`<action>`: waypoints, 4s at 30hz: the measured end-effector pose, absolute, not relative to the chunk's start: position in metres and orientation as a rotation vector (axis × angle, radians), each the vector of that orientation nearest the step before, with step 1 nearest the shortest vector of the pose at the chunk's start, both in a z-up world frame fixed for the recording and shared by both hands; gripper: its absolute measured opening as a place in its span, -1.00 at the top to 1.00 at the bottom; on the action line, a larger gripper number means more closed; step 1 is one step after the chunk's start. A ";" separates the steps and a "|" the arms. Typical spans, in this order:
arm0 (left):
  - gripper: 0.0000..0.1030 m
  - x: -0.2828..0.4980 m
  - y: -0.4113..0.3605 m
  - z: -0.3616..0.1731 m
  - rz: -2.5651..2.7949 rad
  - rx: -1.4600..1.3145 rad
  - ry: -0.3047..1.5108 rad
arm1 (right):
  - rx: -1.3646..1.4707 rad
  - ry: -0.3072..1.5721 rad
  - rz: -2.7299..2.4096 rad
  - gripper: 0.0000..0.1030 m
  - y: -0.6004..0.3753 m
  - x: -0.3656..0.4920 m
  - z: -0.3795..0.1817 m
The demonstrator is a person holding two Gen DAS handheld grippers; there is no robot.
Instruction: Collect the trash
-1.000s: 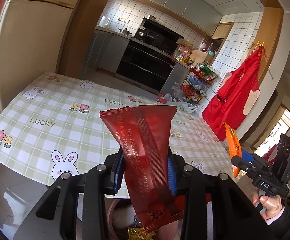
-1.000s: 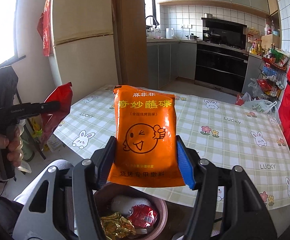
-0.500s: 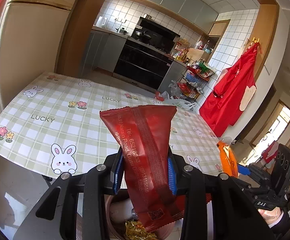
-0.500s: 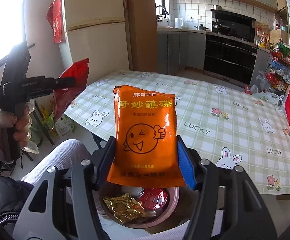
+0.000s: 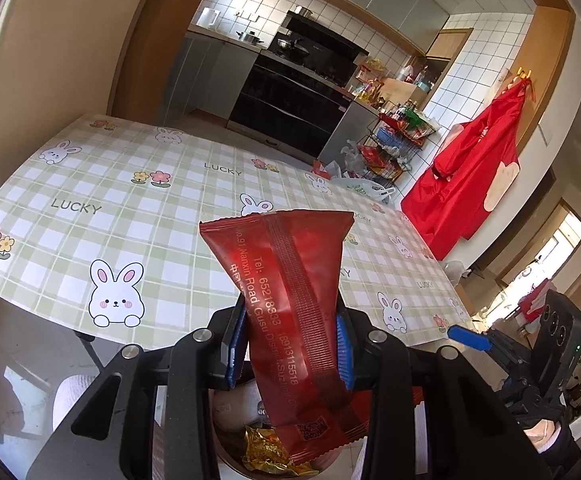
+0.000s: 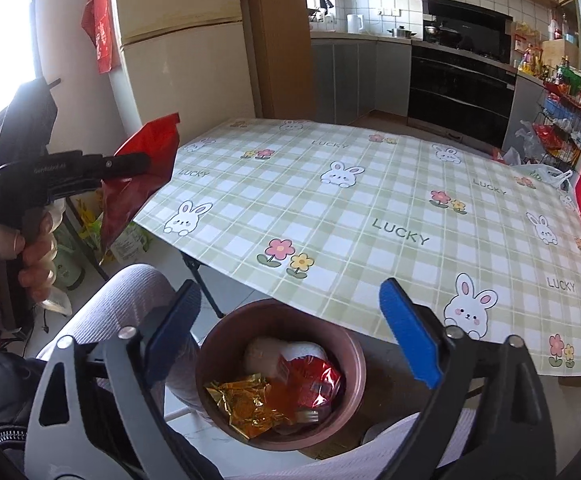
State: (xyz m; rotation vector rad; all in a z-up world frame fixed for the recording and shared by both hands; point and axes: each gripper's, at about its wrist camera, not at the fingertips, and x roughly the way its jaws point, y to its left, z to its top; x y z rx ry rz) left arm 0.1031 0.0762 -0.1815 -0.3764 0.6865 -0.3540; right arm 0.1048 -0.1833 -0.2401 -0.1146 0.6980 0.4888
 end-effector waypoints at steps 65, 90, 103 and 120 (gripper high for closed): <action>-0.88 0.087 0.022 -0.110 -0.369 -0.018 0.472 | -0.100 0.484 0.218 -0.89 -0.232 0.113 -0.147; -0.89 0.083 0.029 -0.055 -0.333 0.003 0.365 | -0.072 0.393 0.141 -0.89 -0.253 0.102 -0.100; -0.89 0.084 0.027 -0.055 -0.317 0.018 0.370 | -0.076 0.403 0.136 -0.89 -0.250 0.104 -0.101; -0.89 0.087 0.030 -0.055 -0.293 0.016 0.378 | -0.076 0.412 0.136 -0.89 -0.250 0.105 -0.103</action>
